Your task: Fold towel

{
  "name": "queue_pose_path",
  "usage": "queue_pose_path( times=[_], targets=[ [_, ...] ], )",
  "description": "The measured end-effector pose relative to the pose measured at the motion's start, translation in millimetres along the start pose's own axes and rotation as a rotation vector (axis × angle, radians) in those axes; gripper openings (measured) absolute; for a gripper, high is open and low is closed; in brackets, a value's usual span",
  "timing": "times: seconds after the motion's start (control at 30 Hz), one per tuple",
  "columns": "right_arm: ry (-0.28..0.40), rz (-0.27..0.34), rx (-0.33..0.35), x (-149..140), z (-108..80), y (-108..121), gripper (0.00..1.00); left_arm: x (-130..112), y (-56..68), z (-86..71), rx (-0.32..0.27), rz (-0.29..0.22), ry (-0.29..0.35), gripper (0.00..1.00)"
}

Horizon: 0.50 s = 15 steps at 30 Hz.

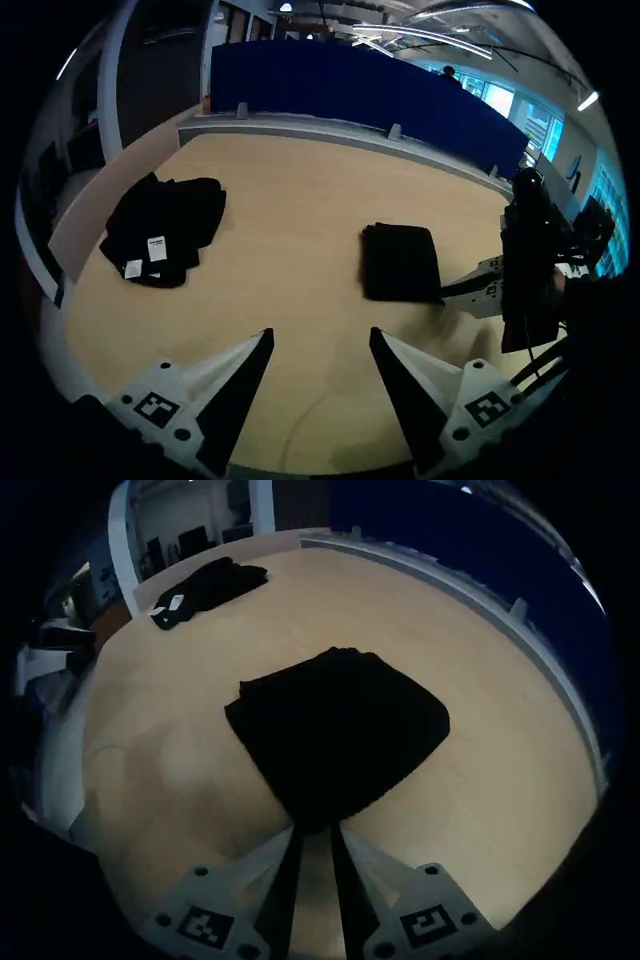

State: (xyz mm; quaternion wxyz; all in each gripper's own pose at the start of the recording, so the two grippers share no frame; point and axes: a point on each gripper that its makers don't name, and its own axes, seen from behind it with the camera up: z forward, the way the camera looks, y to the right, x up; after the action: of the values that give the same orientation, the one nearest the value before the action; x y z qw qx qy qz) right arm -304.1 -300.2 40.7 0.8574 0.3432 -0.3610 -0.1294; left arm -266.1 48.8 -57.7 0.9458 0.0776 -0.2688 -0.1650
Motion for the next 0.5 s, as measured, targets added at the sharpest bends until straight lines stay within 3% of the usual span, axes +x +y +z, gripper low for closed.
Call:
queue_pose_path(
  times=[0.23,0.5],
  targets=[
    [0.0,0.007,-0.001,0.2,1.4,0.5,0.24,0.5,1.2,0.1,-0.003,0.004,0.0,0.88],
    [0.002,0.021,-0.001,0.5,4.2,3.7,0.04,0.7,2.1,0.8,-0.006,0.008,0.0,0.88]
  ],
)
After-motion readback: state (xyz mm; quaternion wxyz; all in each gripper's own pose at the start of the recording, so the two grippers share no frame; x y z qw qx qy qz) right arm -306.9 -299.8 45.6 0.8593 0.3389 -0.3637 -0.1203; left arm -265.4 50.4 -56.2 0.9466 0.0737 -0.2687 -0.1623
